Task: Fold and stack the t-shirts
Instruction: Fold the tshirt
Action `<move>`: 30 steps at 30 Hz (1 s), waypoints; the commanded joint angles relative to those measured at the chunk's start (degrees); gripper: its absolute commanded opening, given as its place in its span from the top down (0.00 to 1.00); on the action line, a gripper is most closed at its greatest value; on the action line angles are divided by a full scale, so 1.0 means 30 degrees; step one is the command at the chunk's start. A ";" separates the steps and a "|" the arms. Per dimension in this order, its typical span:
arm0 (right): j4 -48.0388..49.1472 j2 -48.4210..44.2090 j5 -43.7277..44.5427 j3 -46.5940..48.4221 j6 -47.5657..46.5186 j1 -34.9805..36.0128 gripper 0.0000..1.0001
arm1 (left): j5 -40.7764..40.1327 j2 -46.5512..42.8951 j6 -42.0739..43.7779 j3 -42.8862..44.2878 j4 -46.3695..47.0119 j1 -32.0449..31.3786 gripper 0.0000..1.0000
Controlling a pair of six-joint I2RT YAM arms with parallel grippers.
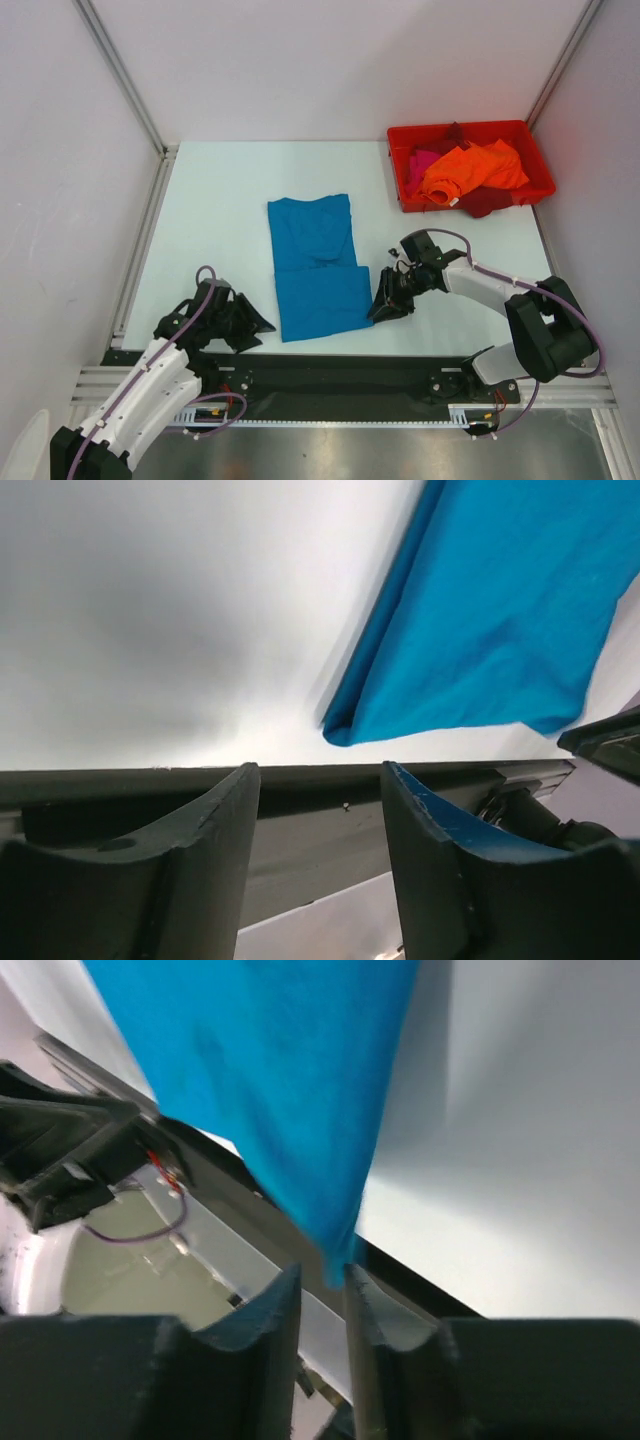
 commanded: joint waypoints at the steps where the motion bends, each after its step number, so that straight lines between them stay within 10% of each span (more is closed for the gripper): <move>1: -0.0750 -0.0211 0.0160 -0.0400 -0.1141 0.0302 0.67 | -0.0110 -0.0067 0.0479 0.0780 -0.0964 -0.0218 0.42; 7: -0.3536 -0.0563 0.2209 0.1296 -0.3370 -0.0662 0.32 | -0.0782 0.0281 0.2001 0.2771 -0.0942 -0.0189 0.39; 12: -0.2252 0.1827 0.3263 0.3520 -0.4455 -0.2128 0.23 | -0.1250 0.4437 0.3114 0.4733 0.0904 -0.0189 0.35; 21: -0.0900 0.8486 0.3734 0.9469 -0.5013 -0.2188 0.40 | -0.2335 1.1001 0.5284 0.7636 0.3426 0.0835 0.34; 30: -0.0871 1.0510 0.3676 1.1434 -0.4515 -0.1662 0.57 | -0.1633 1.0861 0.5930 0.7992 0.3283 0.1803 0.34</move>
